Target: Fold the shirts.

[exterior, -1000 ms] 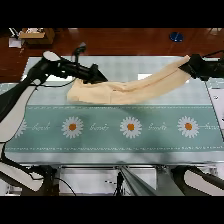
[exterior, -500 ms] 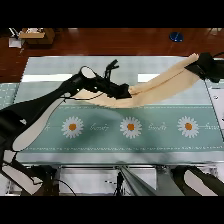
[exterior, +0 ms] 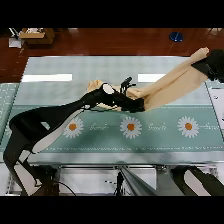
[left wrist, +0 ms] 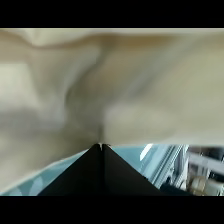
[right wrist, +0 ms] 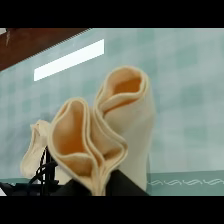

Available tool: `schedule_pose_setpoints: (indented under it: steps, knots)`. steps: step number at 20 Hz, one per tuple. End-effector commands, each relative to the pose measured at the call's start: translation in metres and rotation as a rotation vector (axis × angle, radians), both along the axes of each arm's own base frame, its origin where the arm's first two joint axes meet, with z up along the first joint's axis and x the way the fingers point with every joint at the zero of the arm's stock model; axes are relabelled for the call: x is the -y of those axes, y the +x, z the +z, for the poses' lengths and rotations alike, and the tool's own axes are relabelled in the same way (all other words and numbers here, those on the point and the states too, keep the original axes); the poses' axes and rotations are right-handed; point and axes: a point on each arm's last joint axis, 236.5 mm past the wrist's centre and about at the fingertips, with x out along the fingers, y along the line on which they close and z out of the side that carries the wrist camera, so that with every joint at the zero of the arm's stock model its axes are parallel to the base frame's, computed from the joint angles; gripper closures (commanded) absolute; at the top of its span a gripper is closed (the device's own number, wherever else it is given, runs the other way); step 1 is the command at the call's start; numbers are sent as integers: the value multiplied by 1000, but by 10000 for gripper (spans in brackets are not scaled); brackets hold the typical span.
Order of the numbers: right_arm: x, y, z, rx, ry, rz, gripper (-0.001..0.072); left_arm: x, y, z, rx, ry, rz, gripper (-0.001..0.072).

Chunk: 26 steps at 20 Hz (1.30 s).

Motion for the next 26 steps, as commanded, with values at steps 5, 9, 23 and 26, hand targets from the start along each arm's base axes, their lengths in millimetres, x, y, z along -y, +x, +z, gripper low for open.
schedule_pose_setpoints:
  steps: [5,9,23,26]
  knots:
    - [-54,6,6,82,-99,111,682,-155,109,78,297,132,102,686]
    - [-122,44,4,181,-42,137,682,-294,148,180,461,164,323,686]
    - [-339,75,-161,80,190,148,681,-400,36,305,659,278,335,684]
    - [-348,70,-170,75,183,160,668,-397,27,299,645,276,333,685]
